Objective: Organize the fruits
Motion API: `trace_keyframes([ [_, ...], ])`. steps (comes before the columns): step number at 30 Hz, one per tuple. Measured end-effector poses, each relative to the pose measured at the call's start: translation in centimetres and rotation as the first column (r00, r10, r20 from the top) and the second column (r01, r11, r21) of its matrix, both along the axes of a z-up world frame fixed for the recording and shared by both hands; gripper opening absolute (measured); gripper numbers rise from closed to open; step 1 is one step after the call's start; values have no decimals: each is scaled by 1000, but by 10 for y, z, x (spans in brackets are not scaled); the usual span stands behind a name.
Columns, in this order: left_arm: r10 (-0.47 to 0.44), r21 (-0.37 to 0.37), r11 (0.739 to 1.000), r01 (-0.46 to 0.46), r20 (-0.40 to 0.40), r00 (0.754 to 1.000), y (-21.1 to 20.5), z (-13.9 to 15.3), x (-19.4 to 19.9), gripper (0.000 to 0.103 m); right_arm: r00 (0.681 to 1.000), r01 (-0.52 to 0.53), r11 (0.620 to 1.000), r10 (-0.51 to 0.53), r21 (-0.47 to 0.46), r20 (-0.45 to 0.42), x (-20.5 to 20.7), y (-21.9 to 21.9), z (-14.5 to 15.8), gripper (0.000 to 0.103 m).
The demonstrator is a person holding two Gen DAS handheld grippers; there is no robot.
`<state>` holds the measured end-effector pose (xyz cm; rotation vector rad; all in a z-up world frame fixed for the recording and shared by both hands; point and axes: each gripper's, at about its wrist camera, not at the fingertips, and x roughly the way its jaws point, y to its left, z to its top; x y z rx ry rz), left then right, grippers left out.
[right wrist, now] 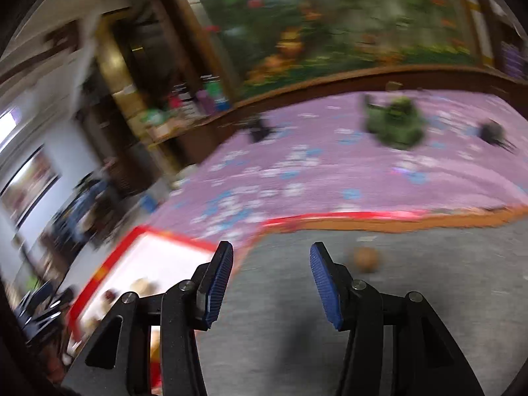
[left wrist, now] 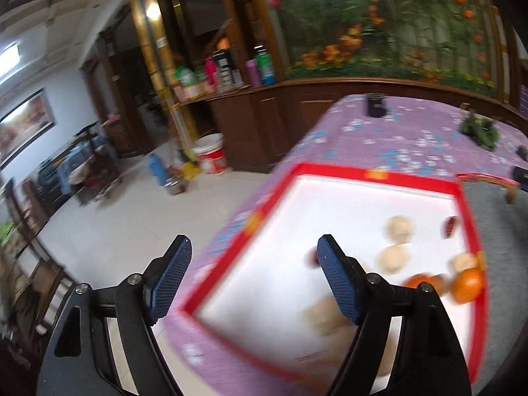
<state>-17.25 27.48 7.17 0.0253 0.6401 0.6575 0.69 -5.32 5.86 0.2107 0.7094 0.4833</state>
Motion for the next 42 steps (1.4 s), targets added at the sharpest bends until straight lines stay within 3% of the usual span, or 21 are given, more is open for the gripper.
trace_keyframes([
  [7, 150, 12, 989, -149, -36, 988, 47, -13, -43, 79, 981, 115, 992, -122, -52, -152, 33, -29, -31, 45],
  [10, 178, -4, 984, -179, -31, 983, 56, -19, -52, 79, 983, 107, 992, -116, -70, -140, 37, -27, -36, 43],
  [12, 176, -18, 984, -177, -28, 984, 57, -20, -53, 79, 984, 103, 990, -115, -93, -138, 39, -22, -39, 42],
  [18, 138, -10, 990, -138, -13, 990, 45, -19, -51, 79, 982, 116, 979, -138, -165, -128, 38, -14, -36, 23],
  [25, 110, -14, 994, -110, -8, 994, 36, -16, -45, 79, 984, 108, 980, -129, -168, -120, 36, -12, -35, 22],
  [30, 103, -20, 994, -103, 0, 995, 35, -13, -43, 79, 989, 11, 999, -18, -48, -144, 30, -8, -32, 22],
  [35, 95, -21, 995, -95, -4, 995, 32, -14, -42, 79, 981, -172, 982, 178, 82, -74, 8, 12, -13, 21],
  [39, 96, -28, 995, -96, -9, 995, 32, -16, -42, 79, 962, -267, 959, 271, 92, -27, -10, 31, -5, 21],
  [42, 97, -31, 995, -97, -13, 995, 34, -16, -42, 79, 958, -283, 956, 285, 73, -19, -14, 38, -4, 21],
])
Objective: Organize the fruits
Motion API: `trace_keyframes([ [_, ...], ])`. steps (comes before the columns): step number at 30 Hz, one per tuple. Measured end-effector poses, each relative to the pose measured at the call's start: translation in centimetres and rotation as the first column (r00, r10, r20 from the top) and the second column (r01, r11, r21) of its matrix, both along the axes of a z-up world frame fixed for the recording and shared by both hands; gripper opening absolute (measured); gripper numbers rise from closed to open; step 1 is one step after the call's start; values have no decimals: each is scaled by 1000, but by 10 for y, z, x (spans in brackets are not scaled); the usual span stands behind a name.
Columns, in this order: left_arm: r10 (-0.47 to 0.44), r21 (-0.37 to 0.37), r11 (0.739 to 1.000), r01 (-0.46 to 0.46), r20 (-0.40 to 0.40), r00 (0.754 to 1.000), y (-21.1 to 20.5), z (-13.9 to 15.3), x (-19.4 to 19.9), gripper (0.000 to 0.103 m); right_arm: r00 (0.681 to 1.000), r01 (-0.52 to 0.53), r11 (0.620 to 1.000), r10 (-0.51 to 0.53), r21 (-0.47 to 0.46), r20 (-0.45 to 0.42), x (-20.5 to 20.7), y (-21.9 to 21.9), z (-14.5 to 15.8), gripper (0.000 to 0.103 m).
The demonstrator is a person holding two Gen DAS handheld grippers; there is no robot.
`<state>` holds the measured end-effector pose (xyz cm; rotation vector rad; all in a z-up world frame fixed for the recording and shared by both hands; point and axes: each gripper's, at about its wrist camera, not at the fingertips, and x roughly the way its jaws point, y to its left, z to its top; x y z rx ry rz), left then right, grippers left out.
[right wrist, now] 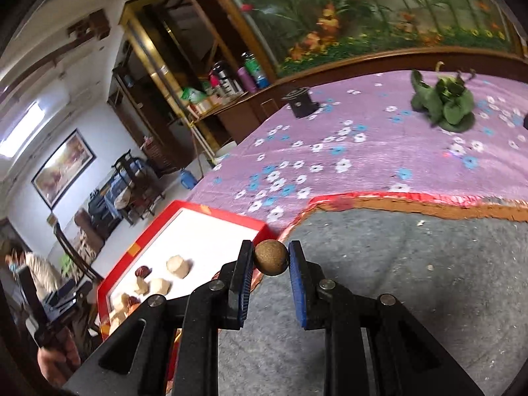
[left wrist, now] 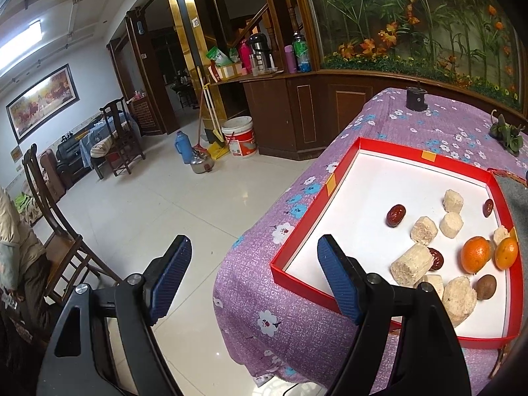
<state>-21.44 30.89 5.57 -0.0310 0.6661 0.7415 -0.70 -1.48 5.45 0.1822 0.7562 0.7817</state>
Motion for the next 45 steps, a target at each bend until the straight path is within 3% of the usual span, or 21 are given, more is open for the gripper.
trace_keyframes([
  [45, 1, -13, 1000, -1, -14, 1000, 6, -5, 2, 79, 1000, -5, 1000, 5, -2, -15, 1, -2, -6, 21],
])
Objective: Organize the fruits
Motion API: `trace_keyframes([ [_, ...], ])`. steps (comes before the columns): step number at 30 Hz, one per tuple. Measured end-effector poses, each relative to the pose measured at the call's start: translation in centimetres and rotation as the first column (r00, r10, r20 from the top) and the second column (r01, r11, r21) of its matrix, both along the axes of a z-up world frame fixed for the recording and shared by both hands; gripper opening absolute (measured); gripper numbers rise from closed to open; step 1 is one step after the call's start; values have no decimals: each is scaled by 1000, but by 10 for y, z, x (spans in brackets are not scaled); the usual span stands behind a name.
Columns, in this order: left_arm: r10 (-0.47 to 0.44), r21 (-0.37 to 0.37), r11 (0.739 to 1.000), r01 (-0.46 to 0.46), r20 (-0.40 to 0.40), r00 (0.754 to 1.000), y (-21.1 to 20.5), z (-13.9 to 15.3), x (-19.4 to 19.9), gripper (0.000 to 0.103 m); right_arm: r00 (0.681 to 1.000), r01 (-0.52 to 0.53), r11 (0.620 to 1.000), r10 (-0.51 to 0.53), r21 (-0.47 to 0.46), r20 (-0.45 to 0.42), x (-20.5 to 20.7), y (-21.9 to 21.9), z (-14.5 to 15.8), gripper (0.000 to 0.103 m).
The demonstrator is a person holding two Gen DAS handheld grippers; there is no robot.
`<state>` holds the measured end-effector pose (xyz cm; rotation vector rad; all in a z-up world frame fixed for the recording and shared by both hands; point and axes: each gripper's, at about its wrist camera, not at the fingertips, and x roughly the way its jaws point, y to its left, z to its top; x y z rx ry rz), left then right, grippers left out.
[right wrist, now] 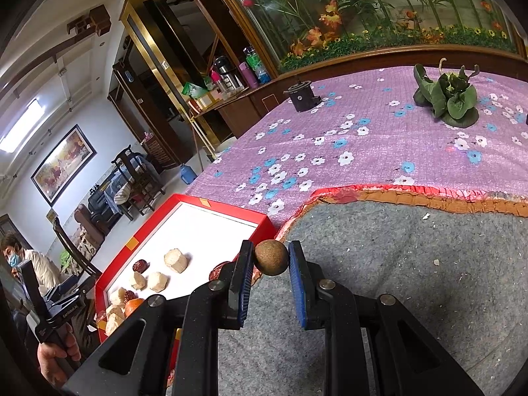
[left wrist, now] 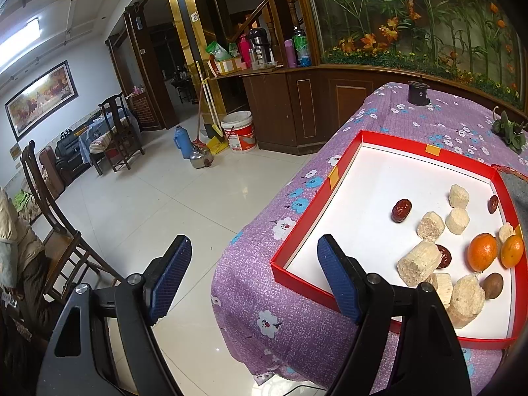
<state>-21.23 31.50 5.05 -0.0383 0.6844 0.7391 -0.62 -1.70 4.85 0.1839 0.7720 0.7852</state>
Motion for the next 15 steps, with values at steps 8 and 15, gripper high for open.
trace_keyframes([
  [8, -3, -4, 1000, 3, -2, 1000, 1, -3, -1, 79, 1000, 0, 1000, 0, 1, -1, 0, 0, 0, 21],
  [15, -6, -5, 1000, 6, -7, 1000, 2, -7, -3, 79, 1000, -1, 1000, 1, 3, -1, 0, -1, 0, 21],
])
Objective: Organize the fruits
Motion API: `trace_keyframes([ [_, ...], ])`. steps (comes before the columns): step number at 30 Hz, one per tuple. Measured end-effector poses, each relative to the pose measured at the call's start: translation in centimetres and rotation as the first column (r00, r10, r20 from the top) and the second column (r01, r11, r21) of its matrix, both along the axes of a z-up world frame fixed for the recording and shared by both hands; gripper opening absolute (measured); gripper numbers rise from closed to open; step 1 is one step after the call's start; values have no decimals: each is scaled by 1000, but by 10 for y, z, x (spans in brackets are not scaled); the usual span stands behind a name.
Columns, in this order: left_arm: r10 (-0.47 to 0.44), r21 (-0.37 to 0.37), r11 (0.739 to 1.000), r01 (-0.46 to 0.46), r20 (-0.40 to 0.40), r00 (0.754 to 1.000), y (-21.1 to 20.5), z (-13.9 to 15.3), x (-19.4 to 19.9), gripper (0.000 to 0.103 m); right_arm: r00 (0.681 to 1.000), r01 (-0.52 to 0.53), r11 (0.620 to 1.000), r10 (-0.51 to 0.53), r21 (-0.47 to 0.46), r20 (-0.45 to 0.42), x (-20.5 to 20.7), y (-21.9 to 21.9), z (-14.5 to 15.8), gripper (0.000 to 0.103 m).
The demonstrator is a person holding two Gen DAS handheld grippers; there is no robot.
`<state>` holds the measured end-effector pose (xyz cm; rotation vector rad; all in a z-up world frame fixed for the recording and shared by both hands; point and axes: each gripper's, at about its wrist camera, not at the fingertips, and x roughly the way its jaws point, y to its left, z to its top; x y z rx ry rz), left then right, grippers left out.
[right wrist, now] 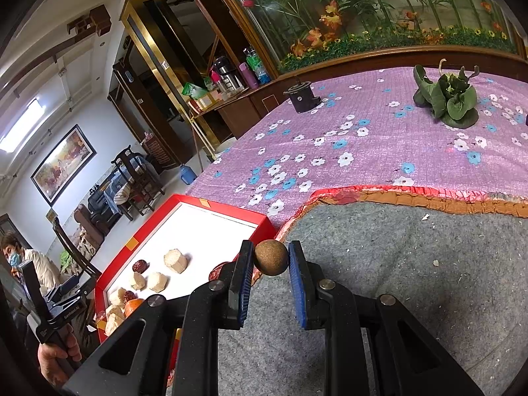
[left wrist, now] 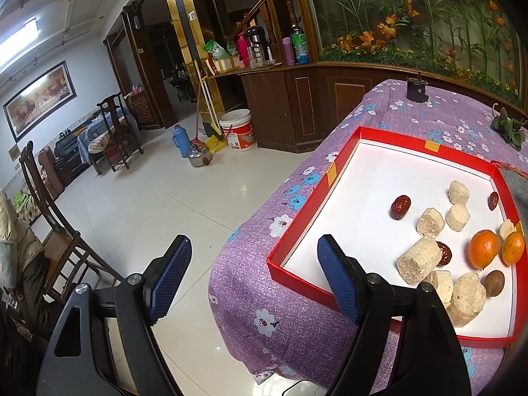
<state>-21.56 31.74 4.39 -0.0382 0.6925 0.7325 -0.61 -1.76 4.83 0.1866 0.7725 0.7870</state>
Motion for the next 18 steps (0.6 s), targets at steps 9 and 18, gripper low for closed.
trace_keyframes([
  [9, 1, 2, 1000, -1, -1, 1000, 0, -1, 0, 79, 1000, 0, 1000, 0, 2, 0, 0, 0, 1, 21],
  [18, 8, 0, 1000, -8, 5, 1000, 4, 0, -3, 79, 999, -43, 999, 42, 16, 18, -12, 13, 8, 21],
])
